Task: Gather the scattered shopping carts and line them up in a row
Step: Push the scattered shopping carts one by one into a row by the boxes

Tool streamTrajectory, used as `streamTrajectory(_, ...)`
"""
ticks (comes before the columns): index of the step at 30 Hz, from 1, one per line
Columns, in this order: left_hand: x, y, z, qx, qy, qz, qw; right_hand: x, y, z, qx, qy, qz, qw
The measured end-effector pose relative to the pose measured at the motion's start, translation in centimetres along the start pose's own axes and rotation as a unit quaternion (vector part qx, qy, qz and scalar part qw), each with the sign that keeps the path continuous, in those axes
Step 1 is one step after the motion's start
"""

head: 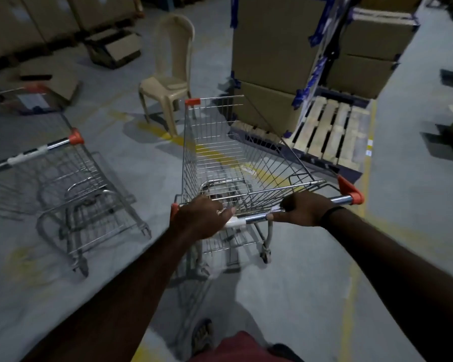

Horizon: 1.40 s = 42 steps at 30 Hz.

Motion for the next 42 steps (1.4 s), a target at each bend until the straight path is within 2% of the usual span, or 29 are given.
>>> streamTrajectory(5, -1.0, -0.2, 0.3, 0.092, 0.108, -0.067, 0.988, 1.3, 0.4, 0.2, -0.041, 0.009, -0.079, 0.996)
streamTrajectory(8, -1.3, 0.1, 0.5, 0.142, 0.11, -0.096, 0.979, 1.0, -0.1, -0.2, -0.056, 0.062, -0.138, 0.987)
streamTrajectory(11, -1.8, 0.5, 1.6, 0.175, 0.07, -0.112, 0.976, 0.2, 0.1, 0.1, -0.059, 0.09, -0.182, 0.977)
streamTrajectory(20, -6.4, 4.8, 4.1, 0.123, 0.041, -0.189, 0.973, -3.2, 3.4, 1.4, -0.053, 0.068, -0.19, 0.978)
streamTrajectory(32, -14.8, 9.6, 7.6, 0.095, 0.062, -0.248, 0.962, -9.3, 5.6, 3.3, -0.079, 0.121, -0.263, 0.954)
streamTrajectory(37, -20.4, 12.6, 9.9, 0.083, 0.09, -0.278, 0.953, -13.2, 6.4, 4.8, -0.088, 0.146, -0.308, 0.936)
streamTrajectory(42, -27.0, 16.3, 11.6, 0.056, 0.168, -0.316, 0.932, -17.3, 6.9, 6.0, -0.037, 0.185, -0.387, 0.903)
Point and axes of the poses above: each hand's wrist, its own x-axis towards the middle knuckle, its own z-axis out of the palm, y = z × x, the point moved 7 cm from there along x, towards the middle knuckle, and after that the axes turned 7 degrees about y, right-handed, at the moved point
